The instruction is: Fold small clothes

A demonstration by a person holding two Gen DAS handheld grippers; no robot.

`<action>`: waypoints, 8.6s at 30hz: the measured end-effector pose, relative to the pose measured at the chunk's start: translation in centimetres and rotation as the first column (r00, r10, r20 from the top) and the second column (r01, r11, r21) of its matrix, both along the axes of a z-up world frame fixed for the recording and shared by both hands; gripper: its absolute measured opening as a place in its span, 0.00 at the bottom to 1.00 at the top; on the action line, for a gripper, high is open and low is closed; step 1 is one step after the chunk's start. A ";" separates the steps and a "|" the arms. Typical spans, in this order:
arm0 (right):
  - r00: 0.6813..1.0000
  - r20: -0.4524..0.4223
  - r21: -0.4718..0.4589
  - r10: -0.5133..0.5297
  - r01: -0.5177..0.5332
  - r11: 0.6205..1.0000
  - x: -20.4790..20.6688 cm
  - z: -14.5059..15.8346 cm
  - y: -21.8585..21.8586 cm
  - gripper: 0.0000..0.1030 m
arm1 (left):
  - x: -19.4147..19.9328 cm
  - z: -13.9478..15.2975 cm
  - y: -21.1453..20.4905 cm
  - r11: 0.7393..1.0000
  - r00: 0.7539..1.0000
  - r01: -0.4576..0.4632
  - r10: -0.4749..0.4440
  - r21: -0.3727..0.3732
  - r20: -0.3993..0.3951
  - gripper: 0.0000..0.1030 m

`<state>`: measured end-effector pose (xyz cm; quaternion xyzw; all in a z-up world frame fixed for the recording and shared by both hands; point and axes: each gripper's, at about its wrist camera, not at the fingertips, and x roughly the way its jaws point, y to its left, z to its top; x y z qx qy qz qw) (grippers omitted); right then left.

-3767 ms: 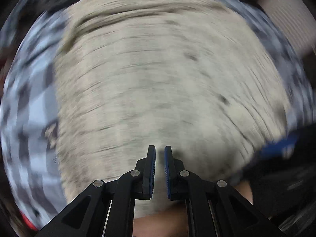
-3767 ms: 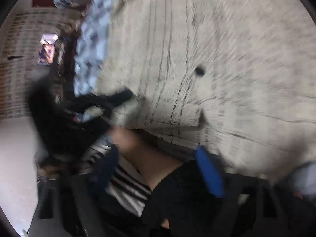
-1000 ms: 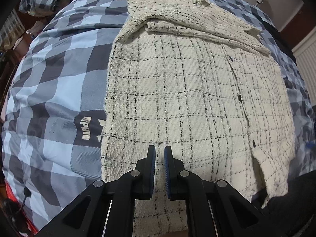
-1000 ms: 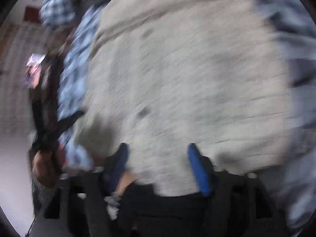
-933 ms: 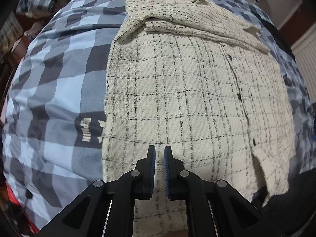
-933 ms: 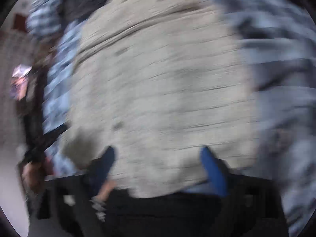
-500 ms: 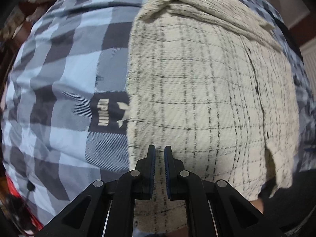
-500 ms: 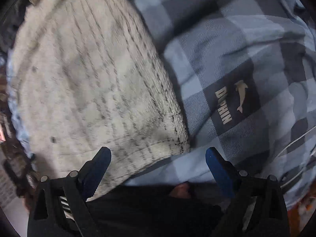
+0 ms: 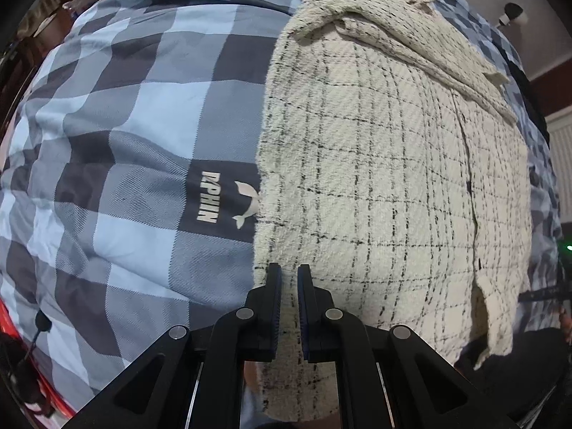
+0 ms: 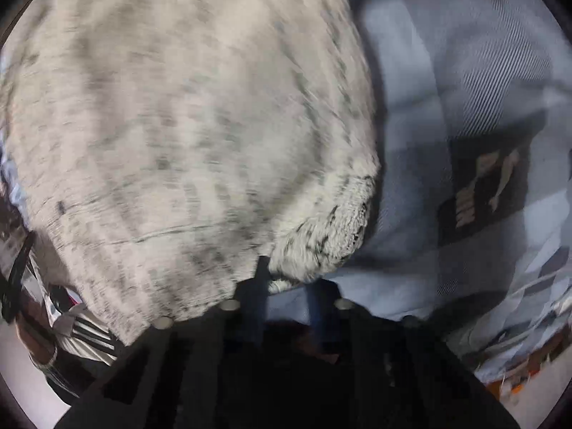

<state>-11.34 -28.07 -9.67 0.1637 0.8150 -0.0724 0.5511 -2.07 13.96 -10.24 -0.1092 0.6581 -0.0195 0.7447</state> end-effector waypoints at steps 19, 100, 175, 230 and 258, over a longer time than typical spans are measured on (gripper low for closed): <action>0.623 0.775 0.105 -0.104 0.035 0.994 -3.8 15.6 -0.3 0.04 | -0.3 -1.3 2.3 0.995 0.996 -0.061 0.055 -0.083 -0.075 0.07; 0.444 0.837 0.342 -0.320 0.031 0.939 -5.7 22.8 -3.6 0.04 | -2.4 6.7 3.8 0.911 0.943 -0.060 0.186 -0.407 0.276 0.04; 0.605 0.709 0.524 -0.362 -0.107 0.845 -3.8 20.8 -0.2 0.04 | -2.8 1.1 8.5 0.876 0.948 -0.261 0.312 -0.407 0.063 0.01; 0.556 0.788 0.382 -0.264 -0.105 0.918 -5.0 22.5 -0.4 0.04 | 0.2 -0.5 1.9 0.921 0.999 -0.025 0.041 -0.389 0.031 0.07; 0.250 0.858 0.511 -0.448 -0.327 0.795 -21.0 39.0 2.2 0.03 | -21.9 20.8 7.0 0.714 0.880 0.160 0.211 -0.682 0.426 0.06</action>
